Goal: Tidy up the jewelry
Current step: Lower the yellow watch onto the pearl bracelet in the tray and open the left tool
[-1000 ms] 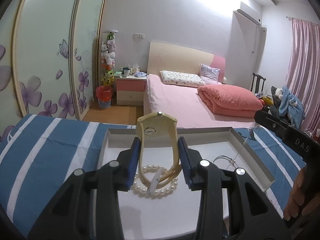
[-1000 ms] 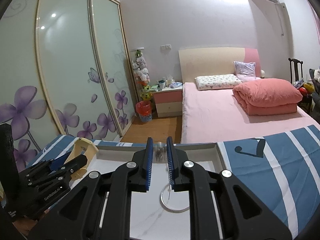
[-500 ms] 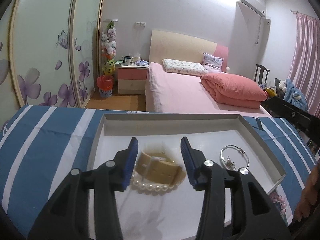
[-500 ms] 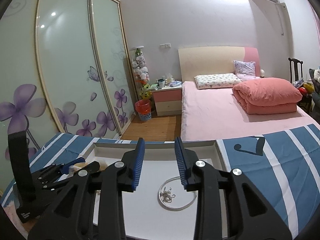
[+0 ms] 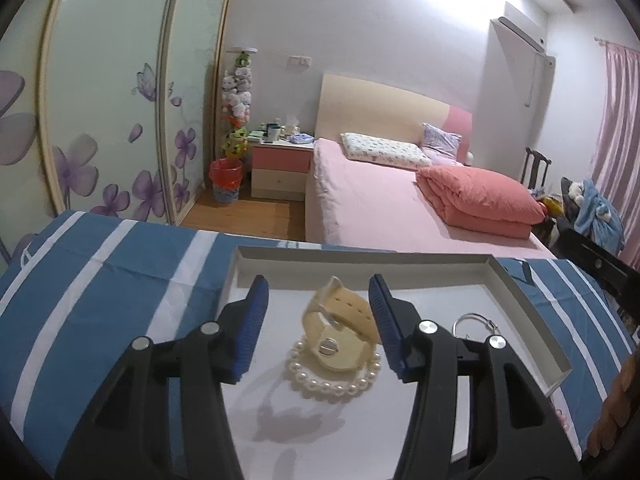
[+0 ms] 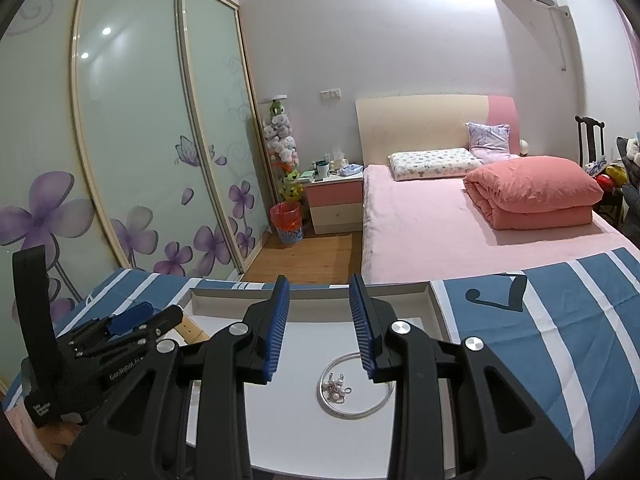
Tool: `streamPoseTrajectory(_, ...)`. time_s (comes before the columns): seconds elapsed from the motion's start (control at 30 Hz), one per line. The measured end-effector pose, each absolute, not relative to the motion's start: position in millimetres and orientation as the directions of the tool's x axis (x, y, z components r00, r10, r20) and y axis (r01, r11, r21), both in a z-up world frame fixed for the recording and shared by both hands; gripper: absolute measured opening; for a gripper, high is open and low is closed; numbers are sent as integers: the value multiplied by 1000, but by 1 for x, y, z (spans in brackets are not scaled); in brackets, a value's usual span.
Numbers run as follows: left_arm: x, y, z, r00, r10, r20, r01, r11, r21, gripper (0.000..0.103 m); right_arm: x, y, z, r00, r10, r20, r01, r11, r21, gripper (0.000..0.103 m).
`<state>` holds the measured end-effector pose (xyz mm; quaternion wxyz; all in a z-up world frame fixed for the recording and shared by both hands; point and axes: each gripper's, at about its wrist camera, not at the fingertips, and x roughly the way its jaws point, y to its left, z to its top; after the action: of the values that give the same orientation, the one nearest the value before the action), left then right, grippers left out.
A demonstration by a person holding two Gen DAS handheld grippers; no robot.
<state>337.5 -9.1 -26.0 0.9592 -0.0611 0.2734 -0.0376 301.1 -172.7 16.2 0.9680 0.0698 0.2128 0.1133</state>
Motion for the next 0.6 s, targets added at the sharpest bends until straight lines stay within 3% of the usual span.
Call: streamPoseTrajectory(0.6, 355, -12, -43, 784, -45, -620, 1, 997, -71, 51, 300, -177, 16, 884, 256, -392, -196, 963, 186, 33)
